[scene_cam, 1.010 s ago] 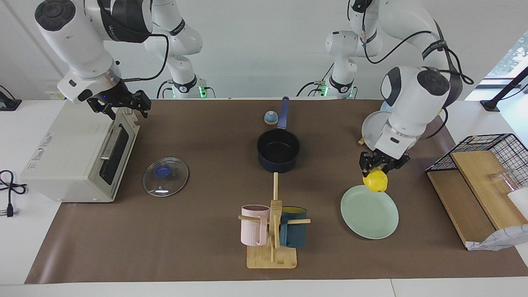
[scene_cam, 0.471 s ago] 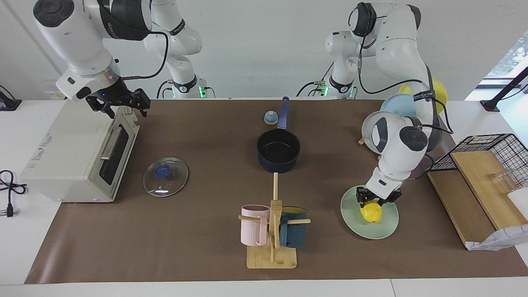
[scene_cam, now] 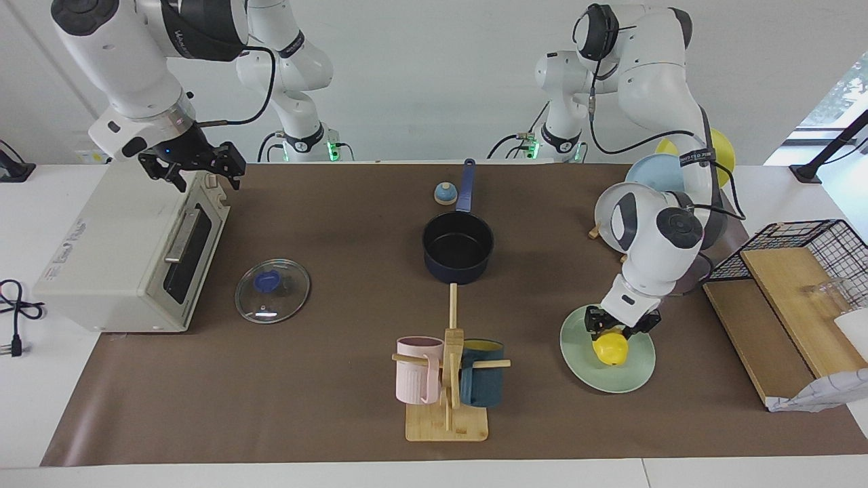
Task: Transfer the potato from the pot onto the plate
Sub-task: 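Carry the potato to the pale green plate and release it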
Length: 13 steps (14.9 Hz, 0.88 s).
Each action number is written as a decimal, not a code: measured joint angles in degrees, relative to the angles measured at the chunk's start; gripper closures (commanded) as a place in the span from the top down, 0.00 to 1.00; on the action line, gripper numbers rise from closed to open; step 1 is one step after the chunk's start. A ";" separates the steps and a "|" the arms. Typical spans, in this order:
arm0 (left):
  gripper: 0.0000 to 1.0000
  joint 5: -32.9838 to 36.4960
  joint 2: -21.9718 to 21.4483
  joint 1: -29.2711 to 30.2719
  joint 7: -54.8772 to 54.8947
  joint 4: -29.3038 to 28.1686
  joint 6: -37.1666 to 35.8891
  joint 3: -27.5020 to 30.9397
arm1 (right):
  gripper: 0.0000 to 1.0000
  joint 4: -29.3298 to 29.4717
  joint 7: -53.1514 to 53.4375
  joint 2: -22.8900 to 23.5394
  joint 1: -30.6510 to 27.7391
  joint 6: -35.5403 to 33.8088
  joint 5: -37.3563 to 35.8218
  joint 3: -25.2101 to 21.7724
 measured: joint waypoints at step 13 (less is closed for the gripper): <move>1.00 -0.01 -19.32 2.74 -1.46 4.53 -25.57 0.49 | 1.00 0.00 0.00 0.00 0.01 0.00 0.00 0.08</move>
